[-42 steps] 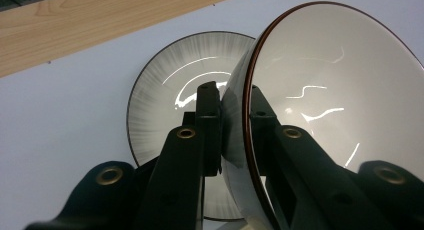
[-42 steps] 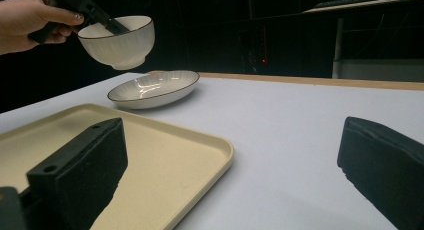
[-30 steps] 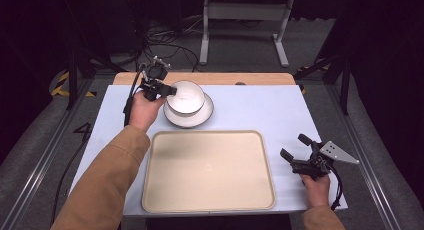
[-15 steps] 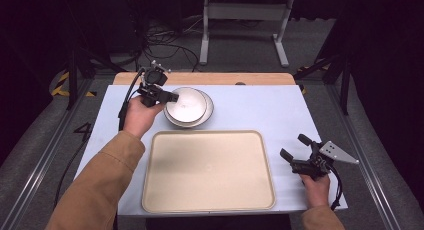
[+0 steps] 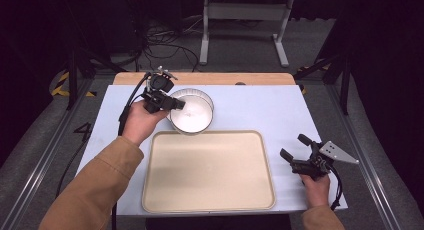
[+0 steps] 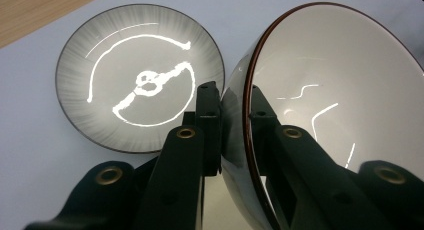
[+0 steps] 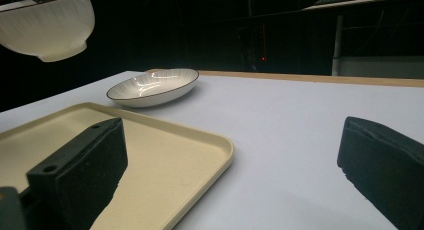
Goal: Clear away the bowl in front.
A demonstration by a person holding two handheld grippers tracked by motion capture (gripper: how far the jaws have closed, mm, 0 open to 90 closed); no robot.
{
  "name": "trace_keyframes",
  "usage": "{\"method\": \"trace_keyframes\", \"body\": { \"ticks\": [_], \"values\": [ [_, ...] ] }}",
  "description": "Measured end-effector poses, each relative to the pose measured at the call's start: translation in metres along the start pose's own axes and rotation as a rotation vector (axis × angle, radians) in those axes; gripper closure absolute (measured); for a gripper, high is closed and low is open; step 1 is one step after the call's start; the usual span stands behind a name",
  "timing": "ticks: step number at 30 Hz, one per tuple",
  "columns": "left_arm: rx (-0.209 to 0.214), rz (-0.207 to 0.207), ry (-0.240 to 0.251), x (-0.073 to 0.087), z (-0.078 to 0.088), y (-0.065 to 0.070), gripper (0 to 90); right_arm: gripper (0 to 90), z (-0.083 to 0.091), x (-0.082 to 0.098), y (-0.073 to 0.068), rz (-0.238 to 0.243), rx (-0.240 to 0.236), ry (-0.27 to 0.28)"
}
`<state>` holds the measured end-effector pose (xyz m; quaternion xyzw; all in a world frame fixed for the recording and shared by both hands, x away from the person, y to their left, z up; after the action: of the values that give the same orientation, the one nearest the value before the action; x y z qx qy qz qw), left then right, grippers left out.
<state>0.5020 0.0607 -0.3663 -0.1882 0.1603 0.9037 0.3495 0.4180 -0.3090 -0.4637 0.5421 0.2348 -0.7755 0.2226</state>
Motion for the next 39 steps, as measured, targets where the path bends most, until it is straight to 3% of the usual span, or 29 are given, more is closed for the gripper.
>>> {"method": "trace_keyframes", "body": {
  "ticks": [11,21,33,39],
  "values": [
    [0.023,-0.112,-0.040,0.003,-0.002,0.030,81.9,0.3,0.000,0.000,0.000,-0.002,-0.003,0.002],
    [0.038,-0.197,-0.067,0.007,-0.004,0.046,81.9,0.3,0.000,0.000,0.000,0.003,-0.002,0.000],
    [0.035,-0.293,-0.126,0.016,-0.020,0.063,81.9,0.3,0.000,0.000,0.000,0.002,-0.005,0.000],
    [0.047,-0.315,-0.160,0.022,-0.036,0.067,81.9,0.3,0.000,0.000,-0.001,0.002,-0.006,-0.001]
  ]
}}
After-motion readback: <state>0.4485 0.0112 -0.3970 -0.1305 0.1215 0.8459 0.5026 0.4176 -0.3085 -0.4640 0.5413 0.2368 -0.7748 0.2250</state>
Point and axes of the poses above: each handheld gripper's, and its own axes: z roughly backward along the jaws, x roughly out of its underside, y roughly to its right, the point moved 9 cm from there along -z, roughly forward along the jaws, and after that the axes turned 11 degrees about -y, right-handed, at the moved point
